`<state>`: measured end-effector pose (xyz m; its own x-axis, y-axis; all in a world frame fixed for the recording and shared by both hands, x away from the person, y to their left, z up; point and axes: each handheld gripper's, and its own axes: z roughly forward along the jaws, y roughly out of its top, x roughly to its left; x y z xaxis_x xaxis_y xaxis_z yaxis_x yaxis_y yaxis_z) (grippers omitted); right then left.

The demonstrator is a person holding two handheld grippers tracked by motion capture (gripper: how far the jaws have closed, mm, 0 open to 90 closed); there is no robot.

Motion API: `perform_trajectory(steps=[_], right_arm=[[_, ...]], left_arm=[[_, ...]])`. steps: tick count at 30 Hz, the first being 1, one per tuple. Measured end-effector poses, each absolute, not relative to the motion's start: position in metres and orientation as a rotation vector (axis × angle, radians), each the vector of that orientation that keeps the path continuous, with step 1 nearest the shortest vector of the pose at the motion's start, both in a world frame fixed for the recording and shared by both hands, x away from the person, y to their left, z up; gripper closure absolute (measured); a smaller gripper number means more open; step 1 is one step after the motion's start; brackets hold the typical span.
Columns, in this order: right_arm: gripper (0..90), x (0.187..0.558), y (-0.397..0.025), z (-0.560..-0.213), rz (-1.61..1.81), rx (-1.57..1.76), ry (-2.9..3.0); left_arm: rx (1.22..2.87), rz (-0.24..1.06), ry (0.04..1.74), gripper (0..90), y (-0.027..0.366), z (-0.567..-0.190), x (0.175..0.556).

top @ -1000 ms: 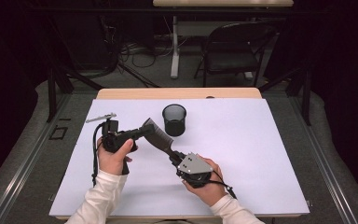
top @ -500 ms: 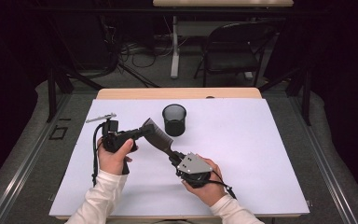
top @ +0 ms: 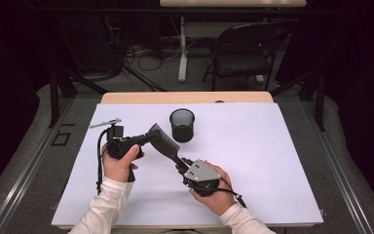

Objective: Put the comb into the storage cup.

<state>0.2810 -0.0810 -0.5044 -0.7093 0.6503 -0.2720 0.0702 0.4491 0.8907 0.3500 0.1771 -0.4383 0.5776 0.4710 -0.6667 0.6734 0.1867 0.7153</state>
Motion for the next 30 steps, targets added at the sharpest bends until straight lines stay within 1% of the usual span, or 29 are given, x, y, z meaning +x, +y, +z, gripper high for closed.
perform_trajectory(steps=[4, 14, 22, 30], right_arm=[[66.8, 0.281, -0.081, -0.505, 1.254, 0.602, 2.107], [57.0, 0.283, -0.081, -0.505, 1.254, 0.61, 2.103], [51.0, 0.285, -0.082, -0.505, 1.25, 0.615, 2.101], [50.9, 0.29, -0.084, -0.505, 1.243, 0.643, 2.107]], left_arm=[[1.449, -0.184, 1.044, 84.7, 0.178, -0.439, 0.35], [1.424, -0.169, 1.059, 84.7, 0.18, -0.441, 0.351], [1.378, -0.123, 1.063, 84.7, 0.186, -0.442, 0.35], [1.354, -0.067, 1.063, 84.6, 0.191, -0.443, 0.35]])
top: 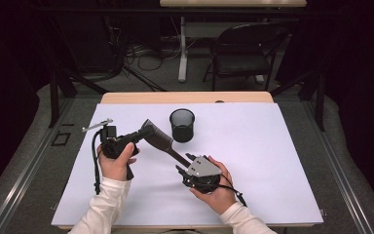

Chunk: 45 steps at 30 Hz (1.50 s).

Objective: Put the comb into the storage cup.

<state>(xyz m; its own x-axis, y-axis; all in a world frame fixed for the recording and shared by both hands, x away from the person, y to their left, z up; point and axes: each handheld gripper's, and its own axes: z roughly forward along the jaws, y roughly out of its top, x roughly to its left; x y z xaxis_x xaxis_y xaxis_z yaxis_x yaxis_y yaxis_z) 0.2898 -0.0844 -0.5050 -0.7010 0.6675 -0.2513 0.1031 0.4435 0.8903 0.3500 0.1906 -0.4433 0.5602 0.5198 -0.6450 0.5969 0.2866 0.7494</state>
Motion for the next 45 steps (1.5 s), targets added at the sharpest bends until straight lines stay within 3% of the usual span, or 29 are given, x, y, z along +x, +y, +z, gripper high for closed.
perform_trajectory(steps=[33, 45], right_arm=[[44.5, 0.305, -0.101, -0.501, 1.261, 0.799, 2.132], [37.5, 0.315, -0.114, -0.5, 1.282, 0.858, 2.123]], left_arm=[[1.273, 0.111, 1.118, 84.6, 0.215, -0.44, 0.348], [1.26, 0.174, 1.109, 84.7, 0.217, -0.442, 0.349]])
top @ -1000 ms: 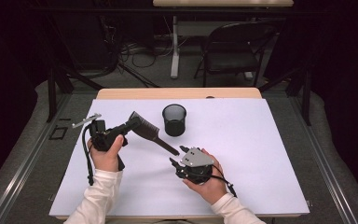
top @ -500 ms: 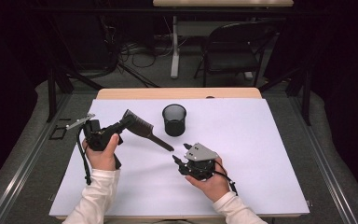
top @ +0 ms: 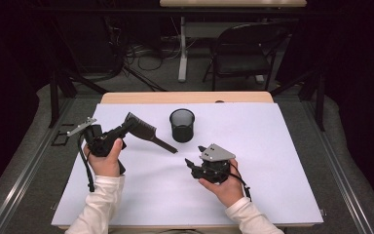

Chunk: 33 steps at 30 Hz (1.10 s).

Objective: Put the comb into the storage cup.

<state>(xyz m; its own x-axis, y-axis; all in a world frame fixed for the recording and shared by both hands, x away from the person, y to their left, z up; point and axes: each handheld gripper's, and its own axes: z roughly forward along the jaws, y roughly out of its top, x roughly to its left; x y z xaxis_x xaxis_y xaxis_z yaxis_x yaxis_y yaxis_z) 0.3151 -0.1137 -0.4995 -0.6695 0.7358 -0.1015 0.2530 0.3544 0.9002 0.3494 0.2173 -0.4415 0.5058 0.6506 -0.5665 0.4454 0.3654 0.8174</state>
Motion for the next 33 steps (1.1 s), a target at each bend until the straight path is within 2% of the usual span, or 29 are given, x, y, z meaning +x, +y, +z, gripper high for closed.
perform_trajectory(steps=[12, 33], right_arm=[[35.8, 0.324, -0.128, -0.498, 1.276, 0.918, 2.11], [25.2, 0.334, -0.146, -0.491, 1.297, 1.047, 2.138]], left_arm=[[1.3, 0.238, 1.11, 84.7, 0.212, -0.441, 0.35], [1.35, 0.214, 1.12, 84.7, 0.203, -0.42, 0.365]])
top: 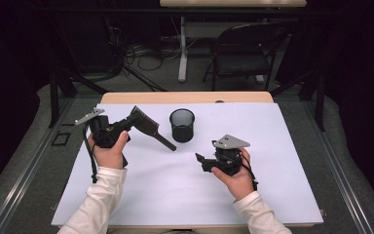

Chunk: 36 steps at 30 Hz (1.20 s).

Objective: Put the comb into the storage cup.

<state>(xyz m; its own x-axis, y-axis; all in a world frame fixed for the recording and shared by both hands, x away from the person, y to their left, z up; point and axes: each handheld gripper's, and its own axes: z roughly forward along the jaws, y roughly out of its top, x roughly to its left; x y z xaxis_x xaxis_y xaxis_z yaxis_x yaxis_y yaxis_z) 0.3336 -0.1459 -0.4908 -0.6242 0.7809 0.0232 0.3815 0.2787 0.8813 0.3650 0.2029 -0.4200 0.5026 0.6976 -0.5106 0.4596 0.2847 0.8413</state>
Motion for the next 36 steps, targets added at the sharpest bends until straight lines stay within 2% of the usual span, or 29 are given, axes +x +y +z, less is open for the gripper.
perform_trajectory(steps=[16, 21, 36], right_arm=[[12.5, 0.333, -0.157, -0.481, 1.36, 1.056, 2.142], [0.0, 0.335, -0.16, -0.479, 1.37, 1.041, 2.168], [0.0, 0.333, -0.162, -0.477, 1.346, 1.034, 2.139]], left_arm=[[1.39, 0.276, 1.112, 84.7, 0.192, -0.379, 0.385], [1.388, 0.283, 1.116, 84.7, 0.19, -0.369, 0.392], [1.378, 0.325, 1.139, 84.7, 0.181, -0.351, 0.409]])
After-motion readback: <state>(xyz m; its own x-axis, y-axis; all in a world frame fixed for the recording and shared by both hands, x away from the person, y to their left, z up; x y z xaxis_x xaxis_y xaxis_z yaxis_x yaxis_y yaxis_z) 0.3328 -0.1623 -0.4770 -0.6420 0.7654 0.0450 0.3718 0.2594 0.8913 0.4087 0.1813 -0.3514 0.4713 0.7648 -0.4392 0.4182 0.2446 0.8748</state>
